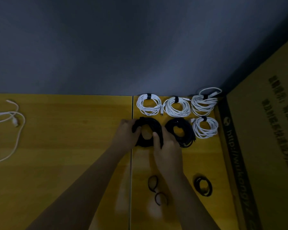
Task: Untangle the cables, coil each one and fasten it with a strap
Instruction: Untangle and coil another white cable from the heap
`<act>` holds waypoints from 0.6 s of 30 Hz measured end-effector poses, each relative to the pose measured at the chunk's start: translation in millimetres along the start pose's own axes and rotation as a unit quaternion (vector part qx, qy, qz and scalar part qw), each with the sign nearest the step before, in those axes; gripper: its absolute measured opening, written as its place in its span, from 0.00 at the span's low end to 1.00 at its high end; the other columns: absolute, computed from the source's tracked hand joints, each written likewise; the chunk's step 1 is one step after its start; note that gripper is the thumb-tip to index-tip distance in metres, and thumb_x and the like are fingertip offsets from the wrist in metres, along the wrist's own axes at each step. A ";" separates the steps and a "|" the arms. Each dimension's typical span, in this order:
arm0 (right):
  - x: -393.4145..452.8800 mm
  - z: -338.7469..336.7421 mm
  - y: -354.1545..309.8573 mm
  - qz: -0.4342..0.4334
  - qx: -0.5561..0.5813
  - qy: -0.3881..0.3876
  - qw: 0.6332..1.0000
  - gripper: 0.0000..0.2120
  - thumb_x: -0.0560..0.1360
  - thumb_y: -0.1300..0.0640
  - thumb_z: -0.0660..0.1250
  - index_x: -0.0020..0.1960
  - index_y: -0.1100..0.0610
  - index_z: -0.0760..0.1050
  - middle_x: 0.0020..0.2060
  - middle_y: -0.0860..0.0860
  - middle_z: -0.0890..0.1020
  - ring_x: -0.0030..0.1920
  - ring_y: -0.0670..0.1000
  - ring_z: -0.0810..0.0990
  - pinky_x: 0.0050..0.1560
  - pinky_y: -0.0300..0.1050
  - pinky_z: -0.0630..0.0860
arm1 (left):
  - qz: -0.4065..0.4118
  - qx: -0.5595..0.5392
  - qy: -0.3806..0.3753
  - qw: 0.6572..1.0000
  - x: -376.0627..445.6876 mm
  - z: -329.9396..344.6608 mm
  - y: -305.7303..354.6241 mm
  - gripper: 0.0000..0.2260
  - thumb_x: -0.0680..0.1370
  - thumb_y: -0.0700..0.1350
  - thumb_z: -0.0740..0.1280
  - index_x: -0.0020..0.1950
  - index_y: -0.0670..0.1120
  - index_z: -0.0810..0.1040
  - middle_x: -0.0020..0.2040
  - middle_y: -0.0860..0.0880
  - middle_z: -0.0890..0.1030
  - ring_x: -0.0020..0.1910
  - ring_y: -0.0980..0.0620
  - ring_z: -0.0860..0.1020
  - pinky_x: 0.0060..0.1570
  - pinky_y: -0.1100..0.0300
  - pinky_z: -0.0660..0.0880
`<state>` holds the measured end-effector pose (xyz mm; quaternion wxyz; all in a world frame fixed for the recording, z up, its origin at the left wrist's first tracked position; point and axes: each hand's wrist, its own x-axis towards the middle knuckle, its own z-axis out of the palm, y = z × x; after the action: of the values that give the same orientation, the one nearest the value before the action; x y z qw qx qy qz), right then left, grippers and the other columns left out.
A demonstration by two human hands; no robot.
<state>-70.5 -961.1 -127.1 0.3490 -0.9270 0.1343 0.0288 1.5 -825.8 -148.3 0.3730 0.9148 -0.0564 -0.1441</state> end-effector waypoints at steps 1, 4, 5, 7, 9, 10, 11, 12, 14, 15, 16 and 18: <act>-1.0 -3.9 0.8 -0.023 -0.047 0.014 0.998 0.25 0.82 0.47 0.53 0.75 0.57 0.62 0.68 0.54 0.72 0.65 0.54 0.73 0.56 0.46 0.74 | -0.012 0.008 0.001 1.000 -0.4 1.0 1.0 0.14 0.81 0.44 0.62 0.66 0.43 0.74 0.57 0.38 0.76 0.58 0.37 0.73 0.49 0.56 0.71; -0.4 -5.6 9.9 -0.090 -0.119 0.071 0.986 0.21 0.79 0.49 0.59 0.64 0.61 0.76 0.55 0.57 0.81 0.52 0.59 0.81 0.41 0.49 0.81 | -0.054 0.052 0.018 0.997 -5.4 -1.6 8.3 0.20 0.81 0.50 0.62 0.72 0.47 0.69 0.66 0.40 0.66 0.65 0.40 0.67 0.62 0.52 0.67; 0.4 -4.2 12.8 -0.102 -0.126 0.088 0.983 0.21 0.77 0.49 0.61 0.62 0.62 0.77 0.52 0.57 0.82 0.50 0.59 0.82 0.40 0.49 0.80 | -0.063 0.054 0.024 0.996 -7.4 -3.2 9.2 0.22 0.80 0.52 0.62 0.73 0.48 0.68 0.66 0.40 0.66 0.64 0.39 0.67 0.62 0.51 0.67; 0.5 -3.7 13.2 -0.115 -0.119 0.095 0.982 0.20 0.76 0.50 0.62 0.62 0.62 0.77 0.51 0.58 0.80 0.50 0.59 0.81 0.41 0.47 0.79 | -0.089 0.016 0.025 0.996 -12.7 -6.4 10.2 0.24 0.79 0.54 0.63 0.73 0.46 0.66 0.66 0.40 0.66 0.62 0.39 0.71 0.61 0.49 0.70; 0.3 -4.4 11.9 -0.115 -0.093 0.099 0.984 0.21 0.76 0.50 0.62 0.63 0.62 0.76 0.52 0.58 0.79 0.50 0.58 0.80 0.41 0.47 0.78 | -0.104 -0.035 0.028 0.994 -19.0 -7.8 11.6 0.24 0.79 0.53 0.64 0.72 0.45 0.67 0.66 0.41 0.68 0.60 0.41 0.74 0.59 0.47 0.74; 0.0 -4.1 12.3 -0.112 -0.075 0.096 0.986 0.21 0.76 0.50 0.62 0.63 0.62 0.76 0.52 0.58 0.78 0.50 0.58 0.80 0.42 0.47 0.78 | -0.102 -0.050 0.032 0.993 -21.9 -7.2 12.9 0.23 0.79 0.52 0.65 0.71 0.45 0.68 0.66 0.41 0.69 0.59 0.42 0.75 0.58 0.48 0.74; -0.1 -3.6 12.4 -0.108 -0.058 0.093 0.988 0.21 0.76 0.50 0.62 0.64 0.62 0.76 0.52 0.58 0.78 0.50 0.58 0.80 0.43 0.47 0.78 | -0.098 -0.057 0.037 0.993 -24.2 -6.5 14.4 0.22 0.79 0.50 0.65 0.70 0.45 0.68 0.65 0.41 0.69 0.59 0.44 0.75 0.57 0.49 0.75; -0.6 -2.9 13.1 -0.106 -0.045 0.091 0.989 0.21 0.77 0.50 0.62 0.64 0.62 0.75 0.52 0.58 0.78 0.51 0.58 0.80 0.44 0.47 0.78 | -0.094 -0.059 0.043 0.993 -25.9 -5.9 16.4 0.20 0.79 0.48 0.65 0.70 0.44 0.69 0.65 0.42 0.70 0.59 0.44 0.75 0.57 0.50 0.75; -1.1 -1.9 14.8 -0.102 -0.029 0.085 0.991 0.20 0.78 0.51 0.63 0.66 0.61 0.74 0.54 0.57 0.76 0.51 0.57 0.79 0.45 0.46 0.76 | -0.086 -0.062 0.049 0.993 -27.3 -5.6 18.8 0.19 0.79 0.46 0.65 0.69 0.44 0.70 0.65 0.41 0.71 0.59 0.44 0.75 0.55 0.52 0.75; -1.8 -2.2 15.0 -0.099 -0.022 0.080 0.992 0.20 0.79 0.52 0.64 0.66 0.61 0.74 0.55 0.57 0.76 0.52 0.56 0.78 0.46 0.45 0.75 | -0.083 -0.062 0.045 0.994 -27.6 -6.0 19.3 0.19 0.80 0.46 0.65 0.70 0.43 0.70 0.65 0.41 0.71 0.60 0.44 0.75 0.55 0.53 0.74; -2.3 -3.3 14.9 -0.097 -0.017 0.079 0.992 0.19 0.79 0.52 0.64 0.66 0.60 0.73 0.56 0.57 0.75 0.52 0.56 0.78 0.46 0.44 0.74 | -0.080 -0.057 0.039 0.994 -29.0 -7.1 19.9 0.19 0.80 0.45 0.65 0.71 0.44 0.69 0.65 0.41 0.71 0.60 0.43 0.74 0.56 0.53 0.74; -2.8 -6.1 14.8 -0.087 -0.014 0.077 0.993 0.19 0.79 0.52 0.64 0.67 0.60 0.73 0.57 0.56 0.75 0.53 0.55 0.77 0.47 0.42 0.71 | -0.072 -0.021 0.030 0.997 -31.8 -9.9 18.8 0.19 0.80 0.46 0.64 0.71 0.45 0.69 0.65 0.41 0.71 0.61 0.42 0.73 0.58 0.51 0.72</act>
<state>-77.4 -975.1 -131.5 0.3256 -0.9395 0.0787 -0.0713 -25.7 -826.0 -121.4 0.3822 0.9125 0.0242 -0.1438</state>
